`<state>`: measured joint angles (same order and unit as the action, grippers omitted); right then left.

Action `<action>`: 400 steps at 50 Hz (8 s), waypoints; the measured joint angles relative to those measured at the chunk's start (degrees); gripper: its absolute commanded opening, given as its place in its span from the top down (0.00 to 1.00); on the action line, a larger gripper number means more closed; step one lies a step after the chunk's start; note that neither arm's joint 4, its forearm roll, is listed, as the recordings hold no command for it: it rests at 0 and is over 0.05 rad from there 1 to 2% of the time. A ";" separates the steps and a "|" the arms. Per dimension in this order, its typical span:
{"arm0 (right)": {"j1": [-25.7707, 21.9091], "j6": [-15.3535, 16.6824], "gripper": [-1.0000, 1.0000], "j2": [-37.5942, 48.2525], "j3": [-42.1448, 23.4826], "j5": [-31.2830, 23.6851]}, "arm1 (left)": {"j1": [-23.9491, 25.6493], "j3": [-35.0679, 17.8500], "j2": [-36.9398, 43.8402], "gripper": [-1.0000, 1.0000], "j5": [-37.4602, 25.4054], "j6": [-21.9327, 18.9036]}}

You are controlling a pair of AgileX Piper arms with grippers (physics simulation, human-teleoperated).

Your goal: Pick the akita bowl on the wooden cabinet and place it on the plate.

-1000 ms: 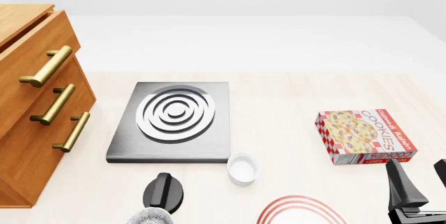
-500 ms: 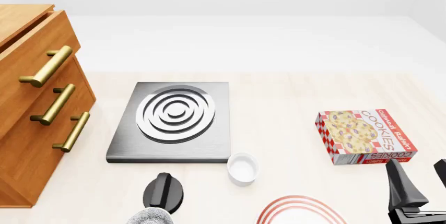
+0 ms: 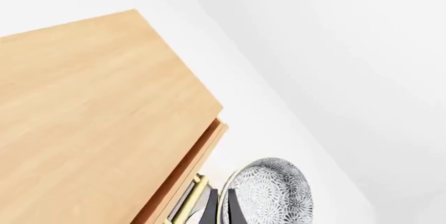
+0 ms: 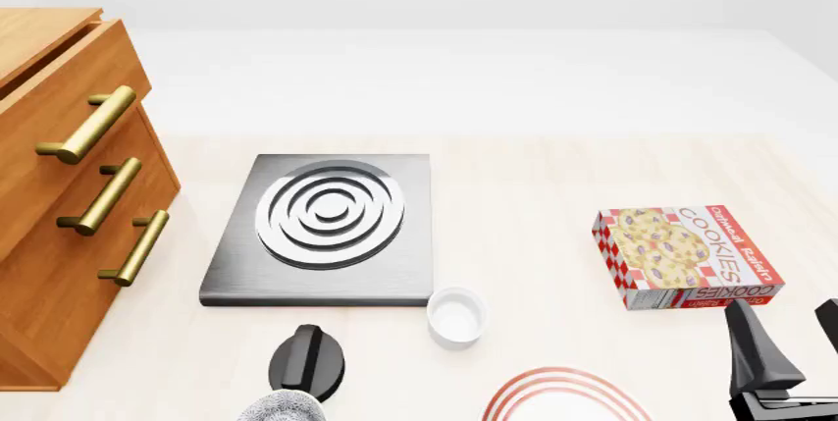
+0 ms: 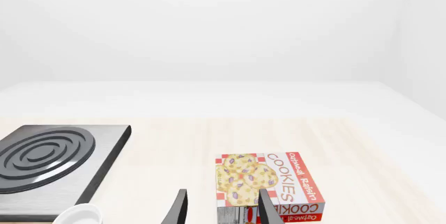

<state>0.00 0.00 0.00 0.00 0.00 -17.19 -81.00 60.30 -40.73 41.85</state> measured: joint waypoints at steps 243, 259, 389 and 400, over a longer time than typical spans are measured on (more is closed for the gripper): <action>0.00 0.00 0.00 0.00 0.00 0.00 | 56.24 19.57 0.20 1.00 3.10 -4.28; 0.00 0.00 0.00 0.00 0.00 0.00 | 59.23 19.62 1.38 1.00 3.09 -4.92; 0.00 0.00 0.00 0.00 0.00 0.00 | 76.83 22.92 13.81 1.00 9.37 -4.02; 0.00 0.00 0.00 0.00 0.00 0.00 | 77.57 22.40 16.11 1.00 9.93 -3.83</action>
<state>0.00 0.00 0.00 0.00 0.00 60.38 -58.60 76.41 -30.81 38.03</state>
